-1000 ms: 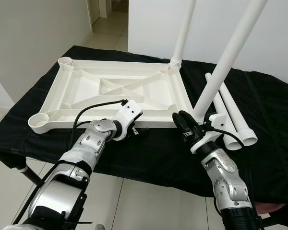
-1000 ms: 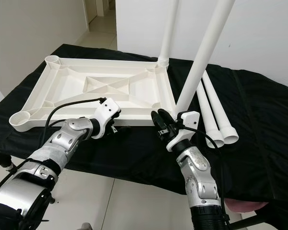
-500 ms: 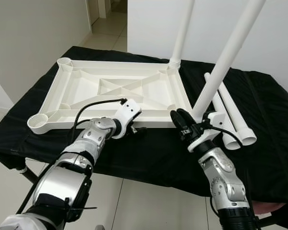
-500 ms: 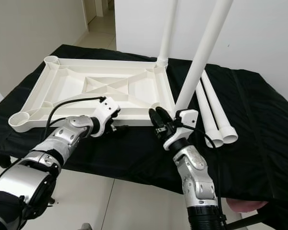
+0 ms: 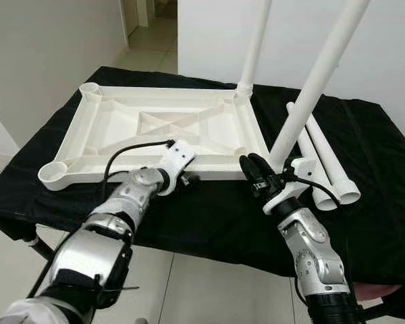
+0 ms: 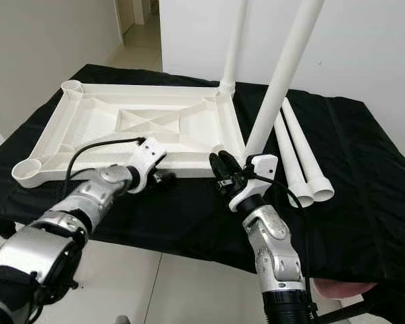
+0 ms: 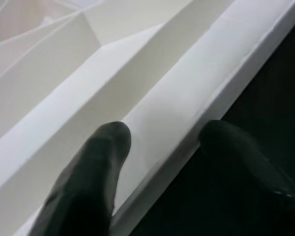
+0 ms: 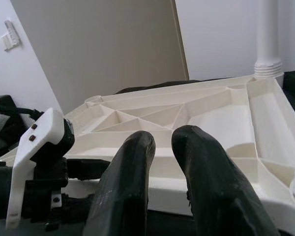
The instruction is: Building children table
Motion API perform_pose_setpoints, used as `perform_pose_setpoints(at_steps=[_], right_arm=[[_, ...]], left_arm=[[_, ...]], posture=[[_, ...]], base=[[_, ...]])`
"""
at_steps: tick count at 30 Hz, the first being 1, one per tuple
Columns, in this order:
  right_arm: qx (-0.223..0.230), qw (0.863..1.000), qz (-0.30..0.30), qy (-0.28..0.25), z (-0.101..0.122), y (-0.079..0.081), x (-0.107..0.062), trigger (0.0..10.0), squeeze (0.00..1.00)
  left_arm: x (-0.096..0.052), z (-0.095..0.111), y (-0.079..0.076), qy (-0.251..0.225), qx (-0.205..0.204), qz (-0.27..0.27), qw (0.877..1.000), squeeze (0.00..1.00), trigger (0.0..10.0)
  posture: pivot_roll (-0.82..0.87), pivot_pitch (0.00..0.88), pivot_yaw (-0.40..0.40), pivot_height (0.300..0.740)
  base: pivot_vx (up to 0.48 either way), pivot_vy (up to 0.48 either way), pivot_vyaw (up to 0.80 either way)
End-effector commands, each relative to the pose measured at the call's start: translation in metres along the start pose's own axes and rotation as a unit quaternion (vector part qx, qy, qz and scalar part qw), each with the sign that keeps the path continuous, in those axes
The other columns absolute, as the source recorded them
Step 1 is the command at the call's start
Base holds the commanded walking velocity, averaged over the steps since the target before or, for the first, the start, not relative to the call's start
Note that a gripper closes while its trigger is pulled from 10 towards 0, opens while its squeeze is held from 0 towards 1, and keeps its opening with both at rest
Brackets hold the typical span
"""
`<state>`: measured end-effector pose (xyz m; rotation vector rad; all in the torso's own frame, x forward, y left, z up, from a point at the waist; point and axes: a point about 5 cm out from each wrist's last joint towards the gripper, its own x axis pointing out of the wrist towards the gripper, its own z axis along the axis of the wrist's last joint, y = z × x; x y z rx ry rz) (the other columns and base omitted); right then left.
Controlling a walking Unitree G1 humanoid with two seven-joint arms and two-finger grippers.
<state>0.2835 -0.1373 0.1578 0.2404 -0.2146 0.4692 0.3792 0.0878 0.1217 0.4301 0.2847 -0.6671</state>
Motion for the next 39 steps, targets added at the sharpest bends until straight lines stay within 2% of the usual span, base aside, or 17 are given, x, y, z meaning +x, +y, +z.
perform_pose_setpoints(at_steps=[1,18,19,24,27,28,29,31,32,36,38,39], right_arm=[[-0.002,1.0,-0.003,0.008,-0.002,0.0,-0.002,10.0,0.0],[-0.012,1.0,-0.007,0.009,0.0,-0.004,-0.001,10.0,0.0],[-0.013,1.0,-0.01,0.008,0.0,-0.004,0.0,10.0,0.0],[-0.013,1.0,-0.013,0.007,0.0,-0.003,0.001,10.0,0.0],[-0.011,1.0,-0.015,0.008,-0.001,-0.003,0.002,10.0,0.0],[-0.011,1.0,-0.015,0.008,-0.001,-0.002,0.002,10.0,0.0],[-0.011,1.0,-0.015,0.007,-0.001,-0.002,0.002,10.0,0.0],[-0.012,1.0,-0.015,0.008,-0.001,-0.003,0.001,10.0,0.0],[-0.012,1.0,-0.016,0.009,-0.001,-0.003,0.001,10.0,0.0],[-0.012,1.0,-0.017,0.009,-0.001,-0.004,0.001,10.0,0.0],[-0.012,1.0,-0.02,0.01,-0.002,-0.005,0.0,10.0,0.0],[-0.013,0.999,-0.037,0.008,-0.002,-0.008,-0.001,10.0,0.0]], left_arm=[[-0.003,-0.018,0.008,0.032,-0.026,0.094,0.995,0.0,0.0],[0.003,-0.011,-0.002,0.01,-0.05,0.095,0.994,0.0,0.0],[0.009,-0.003,-0.011,-0.007,-0.069,0.1,0.993,0.0,0.0],[0.013,0.004,-0.019,-0.019,-0.08,0.1,0.992,0.0,0.0],[0.019,0.015,-0.031,-0.036,-0.09,0.092,0.991,0.0,0.0],[0.02,0.018,-0.034,-0.041,-0.074,0.081,0.993,0.0,10.0],[0.02,0.02,-0.035,-0.043,-0.062,0.073,0.994,0.0,10.0],[0.02,0.022,-0.034,-0.046,-0.065,0.064,0.995,0.0,10.0],[0.02,0.026,-0.032,-0.057,-0.076,0.049,0.994,1.0,10.0],[0.018,0.031,-0.028,-0.066,-0.072,0.038,0.994,1.0,10.0],[0.017,0.035,-0.024,-0.069,-0.054,0.038,0.995,1.0,10.0],[0.017,0.038,-0.023,-0.075,-0.051,0.033,0.995,0.93,10.0]], posture=[[-0.12,0.0,0.015,0.74],[-0.13,0.0,0.015,0.74],[-0.13,0.0,0.021,0.74],[-0.13,0.0,0.021,0.74],[-0.13,0.0,0.02,0.74],[-0.13,0.0,0.02,0.74],[-0.13,0.0,0.02,0.74],[-0.13,0.0,0.019,0.74],[-0.13,0.0,0.019,0.74],[-0.13,0.0,0.018,0.74],[-0.13,0.0,0.018,0.74],[-0.13,0.0,0.016,0.74]], base=[[0.0,0.0,0.0],[0.0,0.0,0.0],[0.0,0.0,0.0],[0.0,0.0,0.0],[0.0,0.0,0.0],[0.0,0.0,0.0],[0.0,0.0,0.0],[0.0,0.0,0.0],[0.0,0.0,0.0],[0.0,0.0,0.0],[0.0,0.0,0.0],[0.0,0.0,0.0]])
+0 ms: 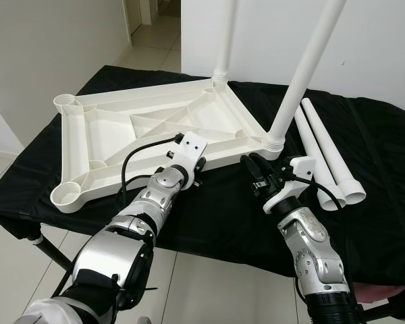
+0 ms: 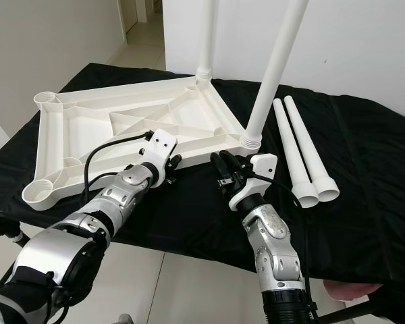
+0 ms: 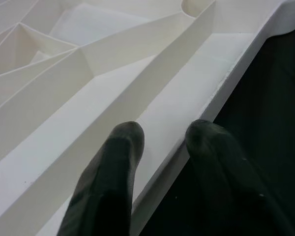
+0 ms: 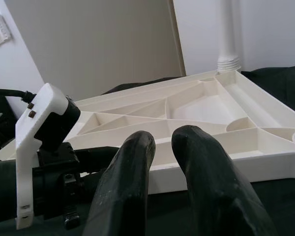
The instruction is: Building children table
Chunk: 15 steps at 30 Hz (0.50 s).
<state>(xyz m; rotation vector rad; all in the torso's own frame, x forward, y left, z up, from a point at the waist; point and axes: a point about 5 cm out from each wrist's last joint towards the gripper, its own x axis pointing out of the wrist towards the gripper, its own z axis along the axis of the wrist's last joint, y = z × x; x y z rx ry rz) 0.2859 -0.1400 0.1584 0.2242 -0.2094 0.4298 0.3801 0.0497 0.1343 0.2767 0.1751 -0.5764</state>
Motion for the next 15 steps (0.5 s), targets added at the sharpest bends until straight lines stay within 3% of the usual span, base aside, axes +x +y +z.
perform_pose_setpoints(at_steps=[1,2,4,6,15], right_arm=[[-0.005,0.999,-0.031,0.005,-0.004,-0.008,-0.002,10.0,0.0],[-0.009,0.999,-0.052,-0.001,-0.003,-0.012,-0.003,10.0,0.0],[-0.011,0.997,-0.076,-0.006,-0.002,-0.017,-0.003,10.0,0.0],[-0.026,0.988,-0.149,-0.01,-0.001,-0.034,-0.005,10.0,0.0],[-0.032,0.979,-0.202,-0.001,-0.004,-0.049,-0.008,10.0,0.0]], left_arm=[[0.002,0.011,-0.001,-0.011,0.009,-0.021,1.0,0.93,10.0],[0.002,0.014,0.0,-0.018,0.009,-0.026,0.999,0.0,10.0],[0.002,0.018,0.001,-0.024,0.005,-0.032,0.999,0.0,10.0],[0.0,0.023,0.002,-0.032,-0.002,-0.067,0.997,0.0,10.0],[-0.003,0.017,0.005,-0.01,0.005,-0.11,0.994,0.0,10.0]], posture=[[-0.13,0.0,0.016,0.74],[-0.13,0.0,0.014,0.74],[-0.13,0.0,0.014,0.74],[-0.12,0.0,0.015,0.74],[-0.12,0.0,0.019,0.74]], base=[[0.0,0.0,0.0],[0.0,0.0,0.0],[0.0,0.0,0.0],[0.0,0.0,0.0],[0.0,0.0,0.0]])
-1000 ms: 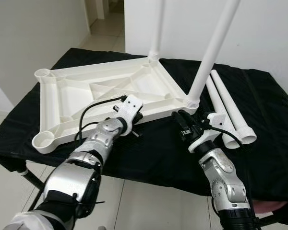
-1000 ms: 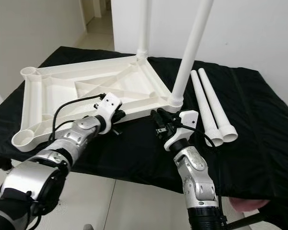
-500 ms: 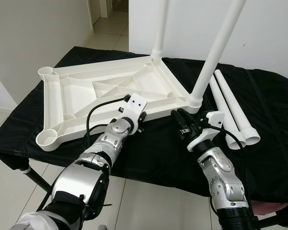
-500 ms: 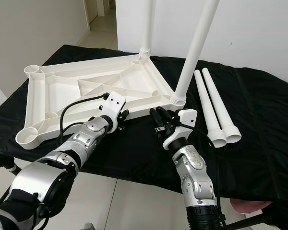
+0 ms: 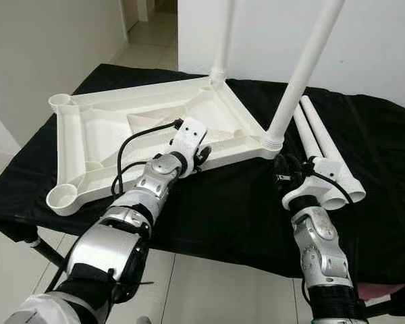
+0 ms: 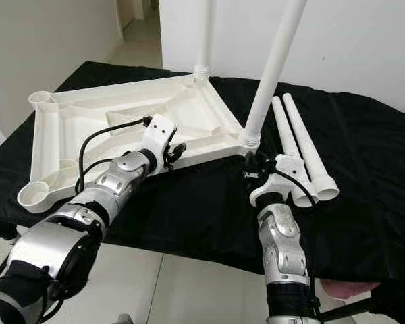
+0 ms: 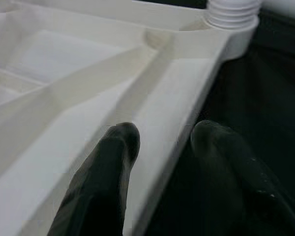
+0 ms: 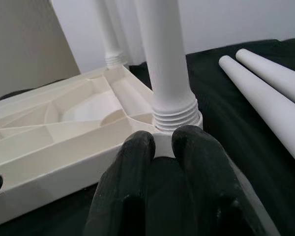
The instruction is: Building children table
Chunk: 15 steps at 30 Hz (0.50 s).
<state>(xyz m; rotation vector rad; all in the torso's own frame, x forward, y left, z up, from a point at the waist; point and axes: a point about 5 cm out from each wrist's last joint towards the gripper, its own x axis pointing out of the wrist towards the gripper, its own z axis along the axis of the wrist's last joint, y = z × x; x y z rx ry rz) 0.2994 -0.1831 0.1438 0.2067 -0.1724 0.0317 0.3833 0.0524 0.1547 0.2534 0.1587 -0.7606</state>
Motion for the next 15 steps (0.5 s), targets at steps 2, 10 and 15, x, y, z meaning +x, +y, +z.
perform_pose_setpoints(at_steps=[2,10,15], right_arm=[[-0.006,1.0,-0.006,-0.005,0.001,-0.001,0.001,10.0,0.0],[-0.009,1.0,-0.017,-0.008,0.0,-0.003,0.002,10.0,0.0],[-0.009,1.0,-0.019,-0.01,0.0,-0.003,0.003,10.0,0.0]], left_arm=[[-0.001,-0.006,-0.006,0.02,-0.001,-0.051,0.999,0.0,10.0],[0.0,-0.016,-0.013,0.045,0.0,-0.072,0.996,0.0,10.0],[0.001,-0.017,-0.01,0.055,-0.015,-0.038,0.998,1.0,10.0]], posture=[[-0.12,0.0,0.023,0.74],[-0.12,0.0,0.022,0.74],[-0.12,0.0,0.028,0.74]], base=[[0.0,0.0,0.0],[0.0,0.0,0.0],[0.0,0.0,0.0]])
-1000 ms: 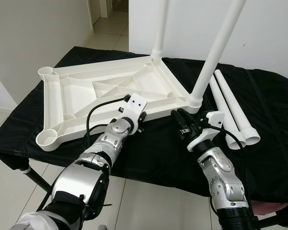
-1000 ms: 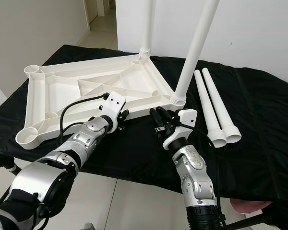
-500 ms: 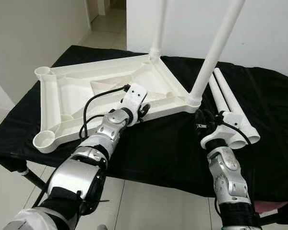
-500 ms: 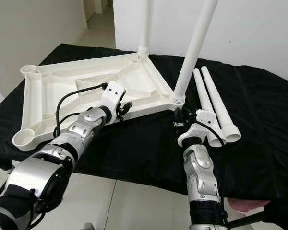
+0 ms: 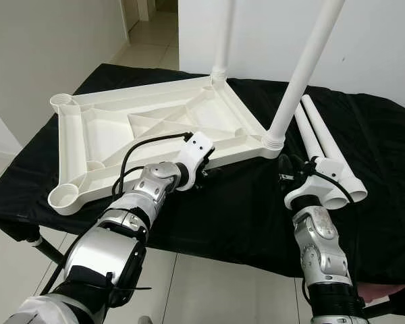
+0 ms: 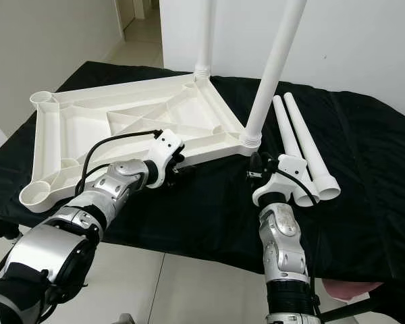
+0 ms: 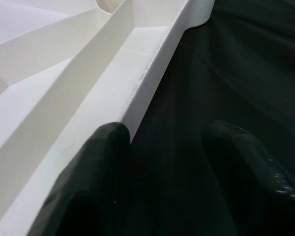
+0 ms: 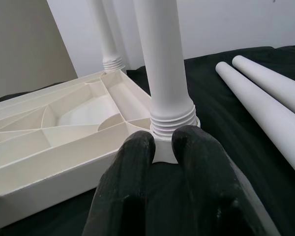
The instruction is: Building children table
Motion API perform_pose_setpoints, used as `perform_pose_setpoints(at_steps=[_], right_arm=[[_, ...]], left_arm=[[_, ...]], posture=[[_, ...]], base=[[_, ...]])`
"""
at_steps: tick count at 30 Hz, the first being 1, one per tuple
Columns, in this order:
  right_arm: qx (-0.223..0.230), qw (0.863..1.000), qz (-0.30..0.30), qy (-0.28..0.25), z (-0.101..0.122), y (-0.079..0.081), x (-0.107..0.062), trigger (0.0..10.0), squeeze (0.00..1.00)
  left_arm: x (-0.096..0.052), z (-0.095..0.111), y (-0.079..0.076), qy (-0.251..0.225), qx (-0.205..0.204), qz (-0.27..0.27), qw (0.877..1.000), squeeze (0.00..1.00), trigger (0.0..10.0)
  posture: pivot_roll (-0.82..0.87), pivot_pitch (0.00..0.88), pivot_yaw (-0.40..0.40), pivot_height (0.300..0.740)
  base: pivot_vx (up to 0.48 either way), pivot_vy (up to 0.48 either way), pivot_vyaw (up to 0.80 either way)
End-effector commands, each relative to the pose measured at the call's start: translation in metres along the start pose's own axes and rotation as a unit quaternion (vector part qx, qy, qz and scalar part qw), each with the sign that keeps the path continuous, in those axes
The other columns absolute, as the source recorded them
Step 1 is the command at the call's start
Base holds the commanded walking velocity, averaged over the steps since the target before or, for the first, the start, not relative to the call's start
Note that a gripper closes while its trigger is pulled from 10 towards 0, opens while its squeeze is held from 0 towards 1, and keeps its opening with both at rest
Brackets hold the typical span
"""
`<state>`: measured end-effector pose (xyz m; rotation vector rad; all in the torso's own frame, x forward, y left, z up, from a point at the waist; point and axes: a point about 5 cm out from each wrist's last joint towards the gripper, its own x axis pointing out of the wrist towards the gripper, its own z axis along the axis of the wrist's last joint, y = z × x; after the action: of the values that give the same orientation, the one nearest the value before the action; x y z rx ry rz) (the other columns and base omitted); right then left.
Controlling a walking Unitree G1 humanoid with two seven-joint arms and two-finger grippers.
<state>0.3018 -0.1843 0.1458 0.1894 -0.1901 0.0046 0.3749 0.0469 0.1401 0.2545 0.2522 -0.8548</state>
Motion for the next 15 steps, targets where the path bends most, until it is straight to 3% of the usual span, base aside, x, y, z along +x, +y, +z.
perform_pose_setpoints(at_steps=[1,7,8,12,15], right_arm=[[0.001,1.0,-0.008,-0.003,0.0,-0.002,0.002,10.0,0.0],[0.003,1.0,-0.012,-0.002,-0.002,-0.002,0.001,10.0,0.0],[0.004,1.0,-0.01,-0.003,-0.002,-0.001,0.002,10.0,0.0],[0.004,1.0,-0.007,-0.005,-0.001,0.001,0.003,10.0,0.0],[0.002,1.0,-0.008,-0.004,-0.003,0.0,0.002,10.0,0.0]], left_arm=[[0.001,0.0,0.004,0.014,-0.009,0.027,1.0,1.0,10.0],[0.001,0.001,0.007,0.021,-0.008,0.053,0.998,1.0,10.0],[0.001,0.0,0.008,0.026,-0.006,0.067,0.997,0.0,10.0],[0.001,0.003,0.01,0.014,-0.007,0.08,0.997,0.0,10.0],[0.002,0.017,0.006,-0.032,-0.005,0.045,0.998,0.0,10.0]], posture=[[-0.12,0.0,0.029,0.74],[-0.12,0.0,0.03,0.74],[-0.12,0.0,0.03,0.74],[-0.12,0.0,0.031,0.74],[-0.12,0.0,0.03,0.74]], base=[[0.0,0.0,0.0],[0.0,0.0,0.0],[0.0,0.0,0.0],[0.0,0.0,0.0],[0.0,0.0,0.0]])
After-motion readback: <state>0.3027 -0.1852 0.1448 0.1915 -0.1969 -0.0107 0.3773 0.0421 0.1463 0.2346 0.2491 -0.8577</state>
